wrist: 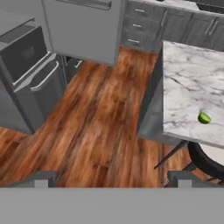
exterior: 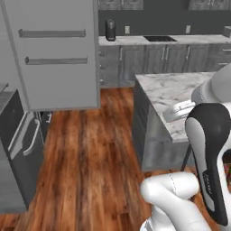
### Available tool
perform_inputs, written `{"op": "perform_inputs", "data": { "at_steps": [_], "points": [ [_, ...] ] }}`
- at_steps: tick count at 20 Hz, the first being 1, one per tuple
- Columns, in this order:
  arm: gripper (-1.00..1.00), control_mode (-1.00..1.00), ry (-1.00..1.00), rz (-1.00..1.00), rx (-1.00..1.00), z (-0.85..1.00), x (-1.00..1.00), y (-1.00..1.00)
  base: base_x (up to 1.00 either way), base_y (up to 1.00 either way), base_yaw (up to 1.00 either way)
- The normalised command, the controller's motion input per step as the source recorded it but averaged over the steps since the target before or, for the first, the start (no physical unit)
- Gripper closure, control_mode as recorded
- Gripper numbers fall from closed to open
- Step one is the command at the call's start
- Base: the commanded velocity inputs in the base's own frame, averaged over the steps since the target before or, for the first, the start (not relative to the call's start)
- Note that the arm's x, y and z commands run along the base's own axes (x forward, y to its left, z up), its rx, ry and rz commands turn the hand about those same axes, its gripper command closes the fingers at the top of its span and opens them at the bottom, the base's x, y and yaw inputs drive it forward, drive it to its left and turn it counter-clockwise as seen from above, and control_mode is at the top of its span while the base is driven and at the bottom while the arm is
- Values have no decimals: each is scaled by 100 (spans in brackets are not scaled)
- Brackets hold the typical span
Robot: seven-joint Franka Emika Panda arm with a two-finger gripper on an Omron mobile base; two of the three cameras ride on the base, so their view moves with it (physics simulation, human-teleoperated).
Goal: Open the fridge, remove the kiwi, squash, and steak, and place them on any counter.
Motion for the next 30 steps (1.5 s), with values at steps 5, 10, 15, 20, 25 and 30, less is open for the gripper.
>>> {"op": "perform_inputs", "data": {
  "at_steps": [5, 10, 15, 20, 25, 30],
  "points": [
    [-100, 100, 0, 0, 0, 0, 0, 0, -46, 100, 43],
    [-100, 100, 0, 0, 0, 0, 0, 0, 9, 76, 48],
    [-100, 100, 0, 0, 0, 0, 0, 0, 83, 39, 52],
    [-100, 100, 0, 0, 0, 0, 0, 0, 98, -2, 50],
    [-100, 100, 0, 0, 0, 0, 0, 0, 77, -42, 38],
    [-100, 100, 0, 0, 0, 0, 0, 0, 42, -77, 28]
  ]
}}
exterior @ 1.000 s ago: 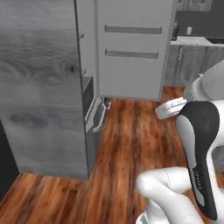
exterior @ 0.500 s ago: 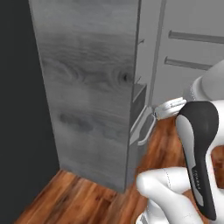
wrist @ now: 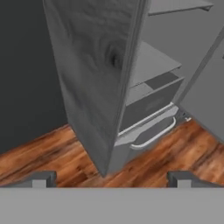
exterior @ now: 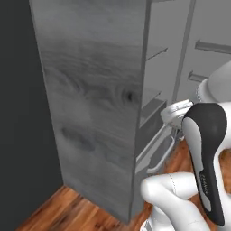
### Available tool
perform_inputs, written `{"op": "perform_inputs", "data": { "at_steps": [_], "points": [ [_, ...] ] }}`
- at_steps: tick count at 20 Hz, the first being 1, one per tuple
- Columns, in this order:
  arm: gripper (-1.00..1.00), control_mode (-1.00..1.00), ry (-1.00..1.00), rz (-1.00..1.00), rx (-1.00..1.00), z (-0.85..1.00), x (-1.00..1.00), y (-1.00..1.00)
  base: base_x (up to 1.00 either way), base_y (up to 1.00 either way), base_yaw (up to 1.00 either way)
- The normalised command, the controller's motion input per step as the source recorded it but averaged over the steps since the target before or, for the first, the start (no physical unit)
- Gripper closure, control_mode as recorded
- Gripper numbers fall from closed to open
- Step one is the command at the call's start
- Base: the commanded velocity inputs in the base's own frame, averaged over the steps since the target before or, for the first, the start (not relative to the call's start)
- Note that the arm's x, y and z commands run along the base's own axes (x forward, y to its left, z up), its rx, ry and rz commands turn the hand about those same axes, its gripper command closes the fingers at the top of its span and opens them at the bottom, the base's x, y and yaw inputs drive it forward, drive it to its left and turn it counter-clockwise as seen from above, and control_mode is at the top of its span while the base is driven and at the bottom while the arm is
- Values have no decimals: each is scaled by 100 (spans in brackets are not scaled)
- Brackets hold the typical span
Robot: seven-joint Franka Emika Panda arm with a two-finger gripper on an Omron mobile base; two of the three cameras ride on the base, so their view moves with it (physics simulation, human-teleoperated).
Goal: Open the fridge, remove the kiwi, squash, and steak, and place them on any counter.
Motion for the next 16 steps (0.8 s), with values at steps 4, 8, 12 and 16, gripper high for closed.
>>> {"op": "perform_inputs", "data": {
  "at_steps": [4, 8, 12, 16],
  "points": [
    [-100, 100, 0, 0, 0, 0, 0, 0, 1, -69, 45],
    [-100, 100, 0, 0, 0, 0, 0, 0, -1, -54, 54],
    [-100, 100, 0, 0, 0, 0, 0, 0, 1, -51, 57],
    [-100, 100, 0, 0, 0, 0, 0, 0, 2, -79, 35]
  ]
}}
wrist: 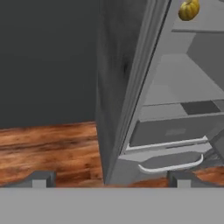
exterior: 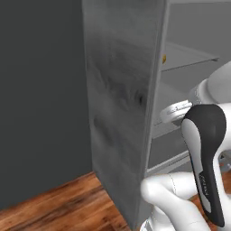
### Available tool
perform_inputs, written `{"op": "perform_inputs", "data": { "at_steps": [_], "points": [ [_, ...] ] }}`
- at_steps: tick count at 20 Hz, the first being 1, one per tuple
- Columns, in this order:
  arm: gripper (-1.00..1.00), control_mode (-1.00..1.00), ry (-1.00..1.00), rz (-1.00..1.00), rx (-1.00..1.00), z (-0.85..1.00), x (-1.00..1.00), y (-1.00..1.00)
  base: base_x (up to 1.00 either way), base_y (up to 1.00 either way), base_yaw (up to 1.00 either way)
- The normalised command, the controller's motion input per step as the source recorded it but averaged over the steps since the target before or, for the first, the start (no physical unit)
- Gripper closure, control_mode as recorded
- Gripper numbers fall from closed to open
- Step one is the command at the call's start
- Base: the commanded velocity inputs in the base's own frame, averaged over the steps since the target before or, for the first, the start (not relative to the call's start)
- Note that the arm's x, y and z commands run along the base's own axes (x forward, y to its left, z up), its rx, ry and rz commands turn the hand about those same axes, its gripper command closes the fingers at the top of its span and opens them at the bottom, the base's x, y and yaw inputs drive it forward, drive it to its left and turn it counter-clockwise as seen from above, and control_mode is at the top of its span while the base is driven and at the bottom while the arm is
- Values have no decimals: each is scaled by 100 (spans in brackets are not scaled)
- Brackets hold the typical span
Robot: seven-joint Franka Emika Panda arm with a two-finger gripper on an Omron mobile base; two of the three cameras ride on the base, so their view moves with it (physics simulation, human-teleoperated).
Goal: Open the fridge, remove the kiwi, squash, and steak, and place them on any counter.
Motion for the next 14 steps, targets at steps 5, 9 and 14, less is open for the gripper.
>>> {"op": "perform_inputs", "data": {
  "at_steps": [5, 9, 14],
  "points": [
    [-100, 100, 0, 0, 0, 0, 0, 0, 0, -80, 23],
    [-100, 100, 0, 0, 0, 0, 0, 0, 13, -44, 27],
    [-100, 100, 0, 0, 0, 0, 0, 0, 4, -28, 24]
  ]
}}
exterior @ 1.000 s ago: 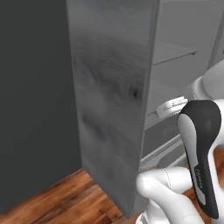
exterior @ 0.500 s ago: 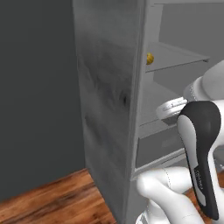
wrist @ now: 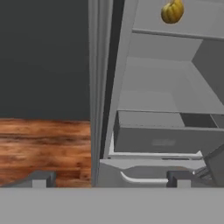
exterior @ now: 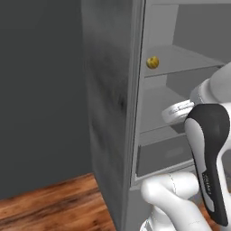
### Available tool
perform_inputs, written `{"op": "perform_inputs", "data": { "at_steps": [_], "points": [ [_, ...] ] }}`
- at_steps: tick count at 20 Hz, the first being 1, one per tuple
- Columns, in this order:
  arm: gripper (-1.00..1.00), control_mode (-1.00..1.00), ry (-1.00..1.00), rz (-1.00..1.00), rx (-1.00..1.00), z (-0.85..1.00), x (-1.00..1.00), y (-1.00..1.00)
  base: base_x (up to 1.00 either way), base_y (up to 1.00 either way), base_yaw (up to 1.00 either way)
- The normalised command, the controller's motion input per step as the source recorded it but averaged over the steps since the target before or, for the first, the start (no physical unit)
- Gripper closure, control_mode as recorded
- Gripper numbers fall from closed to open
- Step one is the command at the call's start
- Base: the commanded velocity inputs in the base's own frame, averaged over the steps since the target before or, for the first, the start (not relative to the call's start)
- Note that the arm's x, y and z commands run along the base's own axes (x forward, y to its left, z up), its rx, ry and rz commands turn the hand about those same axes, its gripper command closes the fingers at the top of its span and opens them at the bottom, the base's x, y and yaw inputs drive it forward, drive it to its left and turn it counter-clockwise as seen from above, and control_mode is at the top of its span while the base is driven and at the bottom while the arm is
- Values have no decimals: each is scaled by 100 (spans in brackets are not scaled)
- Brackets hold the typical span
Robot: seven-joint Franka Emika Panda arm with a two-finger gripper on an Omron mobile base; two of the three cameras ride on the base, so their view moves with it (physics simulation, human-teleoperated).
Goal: Open the fridge, remove the kiwi, squash, and steak, and place them on any counter.
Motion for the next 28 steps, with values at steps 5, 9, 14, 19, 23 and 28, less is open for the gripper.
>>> {"op": "perform_inputs", "data": {
  "at_steps": [5, 9, 14, 19, 23, 28],
  "points": [
    [-100, 100, 0, 0, 0, 0, 0, 0, 0, -44, 23],
    [-100, 100, 0, 0, 0, 0, 0, 0, 0, -67, 22],
    [-100, 100, 0, 0, 0, 0, 0, 0, 1, -58, 21],
    [-100, 100, 0, 0, 0, 0, 0, 0, 8, -32, 15],
    [-100, 100, 0, 0, 0, 0, 0, 0, 34, -32, 9],
    [-100, 100, 0, 0, 0, 0, 0, 0, 62, -29, 8]
  ]
}}
